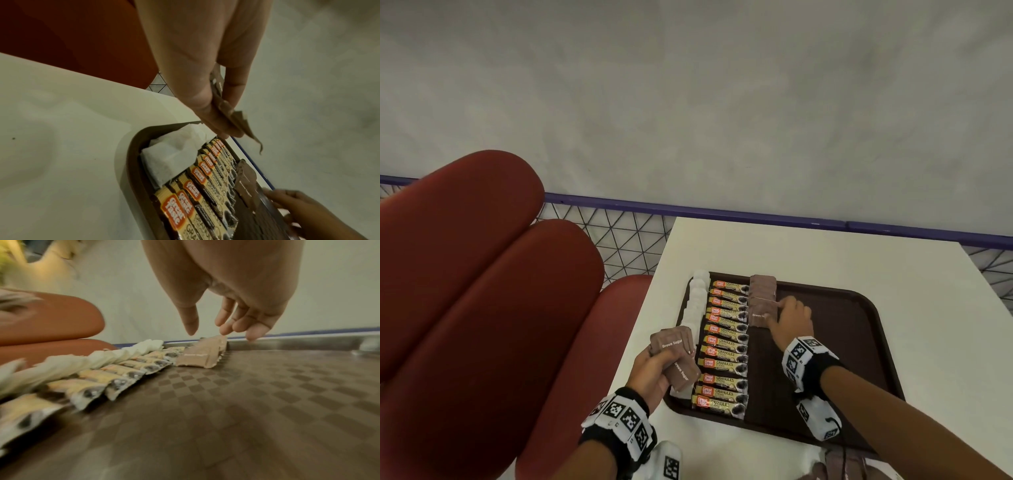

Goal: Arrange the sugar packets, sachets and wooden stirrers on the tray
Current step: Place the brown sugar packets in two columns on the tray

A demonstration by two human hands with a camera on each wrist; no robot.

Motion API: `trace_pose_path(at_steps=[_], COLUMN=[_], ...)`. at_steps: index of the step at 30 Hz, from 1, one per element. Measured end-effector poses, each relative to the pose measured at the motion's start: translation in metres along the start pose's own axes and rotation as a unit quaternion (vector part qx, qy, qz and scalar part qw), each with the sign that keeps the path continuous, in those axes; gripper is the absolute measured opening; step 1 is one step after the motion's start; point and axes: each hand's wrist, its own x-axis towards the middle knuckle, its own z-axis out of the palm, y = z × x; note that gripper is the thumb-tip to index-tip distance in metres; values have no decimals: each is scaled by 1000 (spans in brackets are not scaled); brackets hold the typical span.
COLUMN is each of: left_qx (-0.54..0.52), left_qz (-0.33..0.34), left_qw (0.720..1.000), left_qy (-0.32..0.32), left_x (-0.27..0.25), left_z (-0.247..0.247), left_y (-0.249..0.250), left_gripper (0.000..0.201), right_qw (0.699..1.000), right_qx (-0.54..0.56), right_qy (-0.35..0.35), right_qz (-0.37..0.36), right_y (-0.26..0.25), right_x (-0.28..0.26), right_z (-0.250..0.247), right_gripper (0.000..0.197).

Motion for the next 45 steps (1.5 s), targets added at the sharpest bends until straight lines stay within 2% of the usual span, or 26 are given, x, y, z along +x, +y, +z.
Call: trace_pose_path(at_steps=[2,4,7,12,17,19,23,27,31,33,34,37,40,45], left_qx=[-2,-7,-16,-14,-4,-4,-12,-34,-25,-22,-22,-22,-24,-28], left_qz=[7,12,16,32,36,36,21,10,7,6,5,5,5,-5], left_qw=[1000,1000,1000,999,999,999,1000,999,1000,1000,1000,1000,999,1000], left_qy=[-4,0,3,-5,-18,-16,-15,5,14,12,10,15,22,9], left_x=[-3,-5,-7,-12,-17,-17,-17,-15,-14,-14,-14,-12,-9,-5], left_z=[6,11,17,27,32,32,28,22,17,15,15,12,10,4], left_y=[0,-1,-2,-1,-1,-1,0,1,1,1,1,0,1,4], left_gripper=[30,28,30,31,27,26,31,35,32,27,25,25,30,31], right_qw=[998,989,946,907,858,852,879,907,948,964,970,979,981,987], right_qx=[36,128,290,300,335,333,316,320,290,252,227,180,155,98], right_qy=[-18,-46,-138,-285,-379,-391,-339,-261,-132,-87,-79,-90,-105,-115], right_qz=[-46,-60,-52,-80,-94,-104,-110,-85,-12,25,34,45,51,53], right_y=[-7,-15,-29,-43,-48,-46,-41,-32,-12,-1,5,17,22,17], right_x=[-9,-21,-41,-64,-76,-75,-67,-50,-24,-13,-8,1,8,14], right_z=[-1,-2,-3,8,14,14,11,1,-8,-13,-14,-15,-10,-5], right_gripper=[30,23,17,23,18,19,23,20,26,15,6,11,3,11])
